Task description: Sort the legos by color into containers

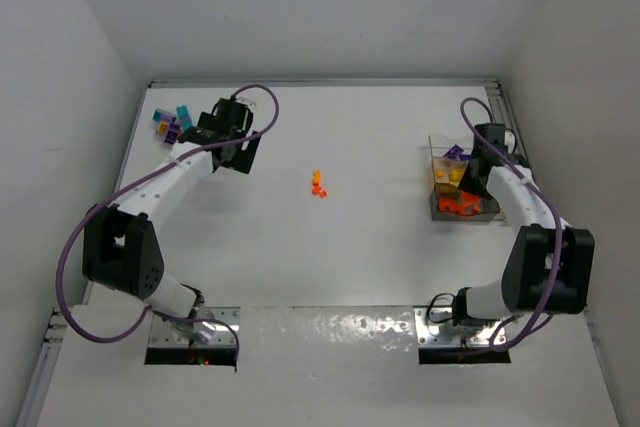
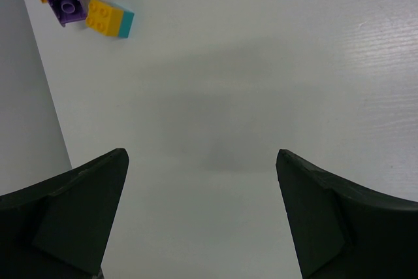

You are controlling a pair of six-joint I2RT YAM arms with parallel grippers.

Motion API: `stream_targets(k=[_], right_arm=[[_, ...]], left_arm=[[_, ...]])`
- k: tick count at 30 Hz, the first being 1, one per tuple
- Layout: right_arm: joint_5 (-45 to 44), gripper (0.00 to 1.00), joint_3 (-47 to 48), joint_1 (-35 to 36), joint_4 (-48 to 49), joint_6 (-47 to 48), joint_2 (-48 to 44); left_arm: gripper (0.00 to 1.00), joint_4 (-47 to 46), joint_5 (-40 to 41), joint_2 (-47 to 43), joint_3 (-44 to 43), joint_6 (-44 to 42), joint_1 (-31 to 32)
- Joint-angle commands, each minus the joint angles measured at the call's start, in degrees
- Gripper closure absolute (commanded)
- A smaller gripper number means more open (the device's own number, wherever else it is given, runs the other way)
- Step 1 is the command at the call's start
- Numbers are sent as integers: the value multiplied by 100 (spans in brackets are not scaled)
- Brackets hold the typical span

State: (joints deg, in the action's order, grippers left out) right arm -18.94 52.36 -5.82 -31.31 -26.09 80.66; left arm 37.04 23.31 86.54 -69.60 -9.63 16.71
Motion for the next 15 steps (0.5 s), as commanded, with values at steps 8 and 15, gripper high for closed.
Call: stream_targets(k=[8, 15], right_arm=[[40, 100, -235, 38, 705, -283, 63], [-154, 60, -50, 38, 468, -283, 204]], left_arm=[[5, -162, -2, -155, 8, -57, -10], [5, -144, 7, -138, -36, -57, -10]])
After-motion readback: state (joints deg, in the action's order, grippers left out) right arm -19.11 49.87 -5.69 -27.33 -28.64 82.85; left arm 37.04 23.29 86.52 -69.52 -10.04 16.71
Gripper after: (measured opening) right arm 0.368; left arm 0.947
